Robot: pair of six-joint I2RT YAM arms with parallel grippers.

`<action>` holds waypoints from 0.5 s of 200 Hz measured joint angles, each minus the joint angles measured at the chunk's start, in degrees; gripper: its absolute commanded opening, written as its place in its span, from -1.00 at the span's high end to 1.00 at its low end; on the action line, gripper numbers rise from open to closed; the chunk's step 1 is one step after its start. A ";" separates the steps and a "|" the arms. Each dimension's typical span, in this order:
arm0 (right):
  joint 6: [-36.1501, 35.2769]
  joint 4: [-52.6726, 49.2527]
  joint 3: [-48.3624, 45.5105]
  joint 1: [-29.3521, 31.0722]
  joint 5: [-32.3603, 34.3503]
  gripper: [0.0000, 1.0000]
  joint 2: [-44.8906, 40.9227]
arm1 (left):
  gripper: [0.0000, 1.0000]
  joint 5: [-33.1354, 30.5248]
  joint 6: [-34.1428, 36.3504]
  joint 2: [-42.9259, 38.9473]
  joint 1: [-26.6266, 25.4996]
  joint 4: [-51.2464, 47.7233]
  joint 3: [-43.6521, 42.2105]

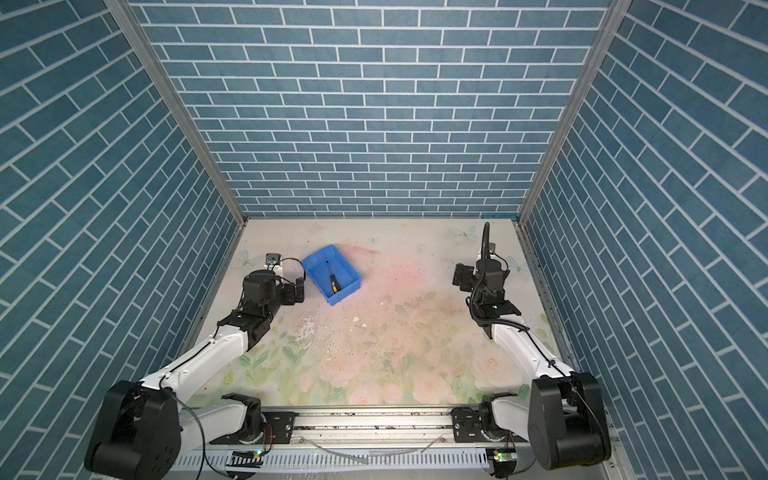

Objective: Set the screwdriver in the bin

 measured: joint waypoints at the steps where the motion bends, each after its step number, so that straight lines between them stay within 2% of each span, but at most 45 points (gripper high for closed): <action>1: -0.02 0.20 -0.15 -0.15 0.04 -0.96 0.11 | -0.99 0.00 0.11 0.00 0.09 0.22 -0.22; 41: -5.27 8.57 -3.56 -4.87 3.08 -0.97 7.48 | -0.99 -0.02 6.01 4.33 2.43 14.38 -9.73; 100: -6.05 25.64 -10.01 -9.11 -0.70 -0.98 15.91 | -0.99 0.46 7.61 12.07 5.44 27.56 -8.92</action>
